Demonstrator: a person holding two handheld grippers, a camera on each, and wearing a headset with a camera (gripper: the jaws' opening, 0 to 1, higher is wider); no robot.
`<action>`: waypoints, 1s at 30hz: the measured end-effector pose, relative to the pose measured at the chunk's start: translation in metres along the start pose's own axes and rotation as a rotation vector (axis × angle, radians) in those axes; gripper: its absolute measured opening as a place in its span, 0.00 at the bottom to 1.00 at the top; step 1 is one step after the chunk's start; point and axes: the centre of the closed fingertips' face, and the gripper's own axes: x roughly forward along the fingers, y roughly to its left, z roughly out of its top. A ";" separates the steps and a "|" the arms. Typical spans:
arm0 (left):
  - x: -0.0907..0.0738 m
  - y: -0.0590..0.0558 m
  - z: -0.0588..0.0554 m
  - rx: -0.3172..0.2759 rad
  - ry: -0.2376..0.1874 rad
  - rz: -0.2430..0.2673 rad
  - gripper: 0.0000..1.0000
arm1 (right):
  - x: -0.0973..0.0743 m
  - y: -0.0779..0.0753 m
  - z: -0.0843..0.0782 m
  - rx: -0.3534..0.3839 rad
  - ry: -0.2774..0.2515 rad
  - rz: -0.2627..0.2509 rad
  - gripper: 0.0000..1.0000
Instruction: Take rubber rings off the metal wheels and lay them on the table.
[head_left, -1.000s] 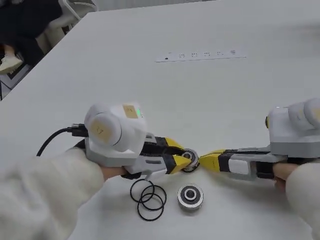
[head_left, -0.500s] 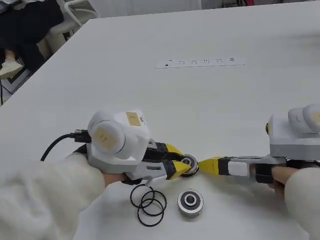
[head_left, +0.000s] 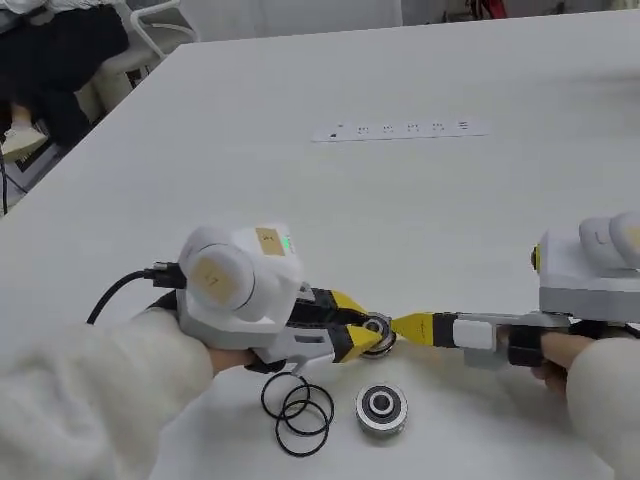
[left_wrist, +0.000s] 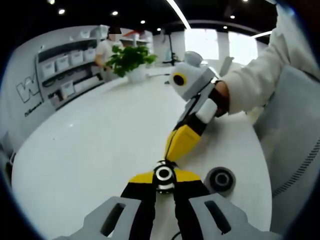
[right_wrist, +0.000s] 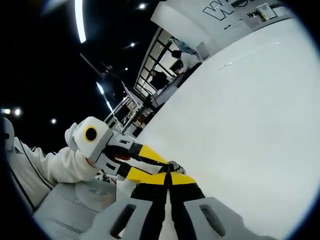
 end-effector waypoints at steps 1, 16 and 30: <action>0.000 0.000 0.000 0.001 0.000 0.000 0.13 | 0.000 0.001 0.000 0.001 -0.002 0.002 0.00; 0.000 -0.001 0.000 0.004 0.002 0.006 0.13 | 0.010 0.022 0.005 0.015 -0.031 0.082 0.00; -0.006 -0.003 0.006 0.039 0.024 0.009 0.18 | -0.002 0.014 0.004 0.023 -0.034 0.031 0.00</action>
